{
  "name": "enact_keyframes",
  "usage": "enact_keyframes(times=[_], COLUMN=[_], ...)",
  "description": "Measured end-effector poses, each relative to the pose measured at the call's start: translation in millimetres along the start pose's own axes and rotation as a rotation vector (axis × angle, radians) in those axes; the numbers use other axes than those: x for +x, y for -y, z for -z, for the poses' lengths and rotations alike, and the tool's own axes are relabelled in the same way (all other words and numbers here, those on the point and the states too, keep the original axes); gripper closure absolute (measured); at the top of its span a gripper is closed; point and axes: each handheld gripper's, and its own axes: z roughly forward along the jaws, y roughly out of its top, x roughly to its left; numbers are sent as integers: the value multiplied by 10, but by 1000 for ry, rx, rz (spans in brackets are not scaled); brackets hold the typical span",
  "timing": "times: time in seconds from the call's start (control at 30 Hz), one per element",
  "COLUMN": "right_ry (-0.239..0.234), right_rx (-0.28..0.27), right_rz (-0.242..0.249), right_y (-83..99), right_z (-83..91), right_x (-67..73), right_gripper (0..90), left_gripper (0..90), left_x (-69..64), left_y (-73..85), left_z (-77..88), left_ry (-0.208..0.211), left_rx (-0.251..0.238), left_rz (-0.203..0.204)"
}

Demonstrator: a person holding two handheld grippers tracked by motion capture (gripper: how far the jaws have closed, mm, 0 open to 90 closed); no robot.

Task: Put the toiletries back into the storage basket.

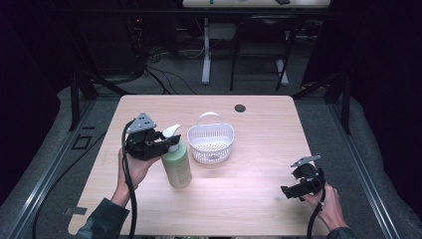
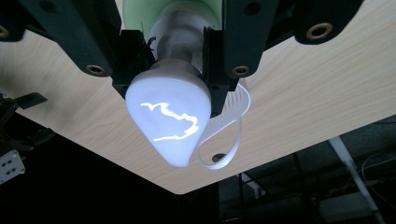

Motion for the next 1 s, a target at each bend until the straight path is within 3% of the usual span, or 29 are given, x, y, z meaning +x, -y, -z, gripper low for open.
enact_keyframes(times=[0.5,1.0], right_ry=[2,5], right_rx=[3,-1], right_rz=[-4,3], right_y=[4,7], right_z=[3,18], right_x=[-4,-13], right_gripper=[28,28], left_gripper=[674,674], left_x=[-9,-38], left_y=[-28,-97], left_z=[4,35], left_ry=[1,8], left_rx=[5,42], left_rz=[-9,-29])
